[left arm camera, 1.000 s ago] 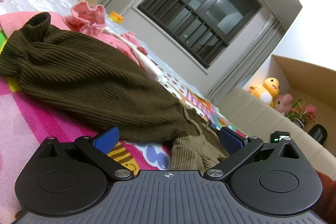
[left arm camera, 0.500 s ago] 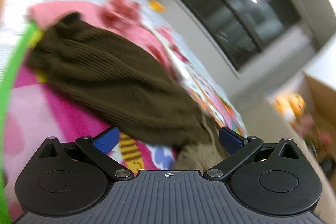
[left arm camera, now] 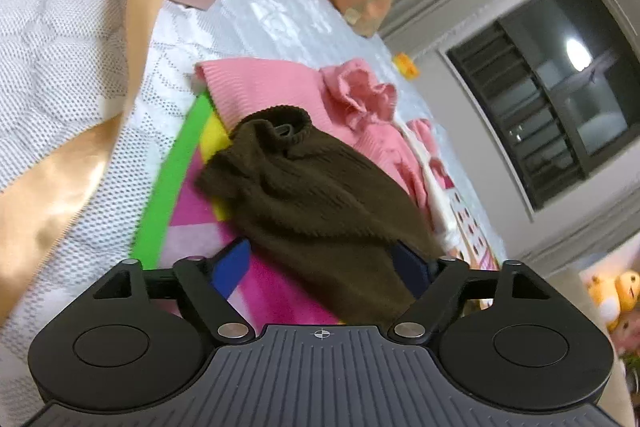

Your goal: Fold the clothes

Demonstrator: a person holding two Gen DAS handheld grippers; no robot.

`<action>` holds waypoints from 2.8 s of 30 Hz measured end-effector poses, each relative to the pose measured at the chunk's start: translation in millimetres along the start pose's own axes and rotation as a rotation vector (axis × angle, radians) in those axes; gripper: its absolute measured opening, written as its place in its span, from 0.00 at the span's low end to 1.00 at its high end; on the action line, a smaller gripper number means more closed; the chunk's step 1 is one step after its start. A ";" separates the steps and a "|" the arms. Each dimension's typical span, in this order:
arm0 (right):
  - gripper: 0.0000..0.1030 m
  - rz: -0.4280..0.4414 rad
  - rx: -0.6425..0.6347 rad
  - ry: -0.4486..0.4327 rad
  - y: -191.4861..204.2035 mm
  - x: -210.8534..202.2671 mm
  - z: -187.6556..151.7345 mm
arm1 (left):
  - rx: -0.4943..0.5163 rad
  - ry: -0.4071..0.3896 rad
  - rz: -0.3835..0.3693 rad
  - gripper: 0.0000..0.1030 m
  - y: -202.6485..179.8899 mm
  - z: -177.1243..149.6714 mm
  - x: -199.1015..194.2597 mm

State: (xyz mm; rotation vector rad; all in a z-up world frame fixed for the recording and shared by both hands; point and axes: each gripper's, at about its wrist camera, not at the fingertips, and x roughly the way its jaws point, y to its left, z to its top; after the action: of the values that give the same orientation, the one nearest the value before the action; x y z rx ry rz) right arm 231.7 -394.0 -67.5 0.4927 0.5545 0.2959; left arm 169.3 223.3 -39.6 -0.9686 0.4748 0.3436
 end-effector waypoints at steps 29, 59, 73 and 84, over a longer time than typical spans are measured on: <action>1.00 0.044 0.050 -0.021 -9.8 -1.7 -2.4 | 1.028 -0.018 -0.366 0.09 -343.9 -144.5 54.0; 1.00 -0.104 -0.203 0.108 34.9 16.8 -10.9 | 0.560 0.141 -0.315 1.00 -73.8 -46.2 72.0; 1.00 -0.343 -0.111 -0.018 23.2 -8.0 9.5 | 0.484 0.120 -0.343 1.00 -67.0 -44.2 69.6; 0.68 -0.481 0.094 -0.112 -56.0 -31.7 40.7 | 0.502 0.122 -0.318 1.00 -68.9 -47.5 73.1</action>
State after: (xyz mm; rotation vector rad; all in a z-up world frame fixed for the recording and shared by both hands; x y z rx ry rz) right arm 236.6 -468.6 -53.0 0.4481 0.5615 -0.2160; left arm 253.4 151.8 -52.7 -0.5611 0.4791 -0.1227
